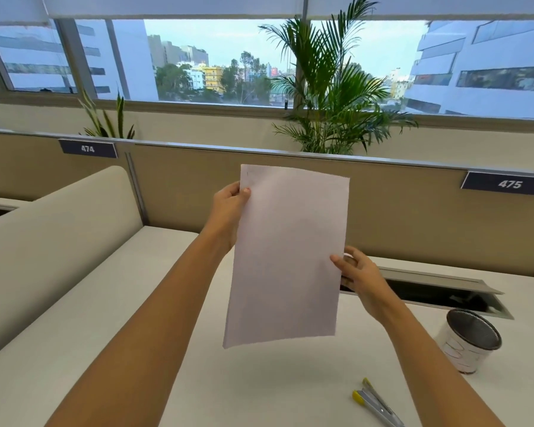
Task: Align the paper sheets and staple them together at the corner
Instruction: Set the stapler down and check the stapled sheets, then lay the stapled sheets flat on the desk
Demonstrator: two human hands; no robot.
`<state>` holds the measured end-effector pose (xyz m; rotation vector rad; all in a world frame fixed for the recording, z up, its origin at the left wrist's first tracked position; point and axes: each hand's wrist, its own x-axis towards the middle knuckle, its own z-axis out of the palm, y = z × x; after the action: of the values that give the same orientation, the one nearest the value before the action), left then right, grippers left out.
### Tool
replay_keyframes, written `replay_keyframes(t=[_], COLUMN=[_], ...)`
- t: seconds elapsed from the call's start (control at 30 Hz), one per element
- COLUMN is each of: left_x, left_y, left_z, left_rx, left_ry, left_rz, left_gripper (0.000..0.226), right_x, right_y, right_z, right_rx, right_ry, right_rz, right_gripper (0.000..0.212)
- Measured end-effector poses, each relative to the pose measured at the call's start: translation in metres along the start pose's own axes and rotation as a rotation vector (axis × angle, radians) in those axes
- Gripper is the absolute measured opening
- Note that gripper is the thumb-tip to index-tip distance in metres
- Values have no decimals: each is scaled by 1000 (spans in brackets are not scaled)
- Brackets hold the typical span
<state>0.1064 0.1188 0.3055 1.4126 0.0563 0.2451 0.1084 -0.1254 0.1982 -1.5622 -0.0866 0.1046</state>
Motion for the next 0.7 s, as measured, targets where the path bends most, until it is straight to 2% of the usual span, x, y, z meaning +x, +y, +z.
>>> replay_keyframes(t=[0.2,0.27,0.4,0.5,0.7], left_x=[35,41,45,52,80], left_y=[-30,-52,-101,-130,-173], left_z=[-38,-53,-85,-104,-132], left_rx=[78,150,279,317,352], left_ry=[60,46,12,15,142], left_rz=[-78,-117,-255,-366,-430], left_gripper=[18,24,33,38,37], right_x=[20,28,50,70,110], right_y=[28,35,52,68,102], right_z=[32,43,65,81,112], right_rx=[85,108,137,122,9], right_ry=[124,178,225,244,235], right_rz=[40,62,129,175,272], right_gripper=[20,18,34,34,42])
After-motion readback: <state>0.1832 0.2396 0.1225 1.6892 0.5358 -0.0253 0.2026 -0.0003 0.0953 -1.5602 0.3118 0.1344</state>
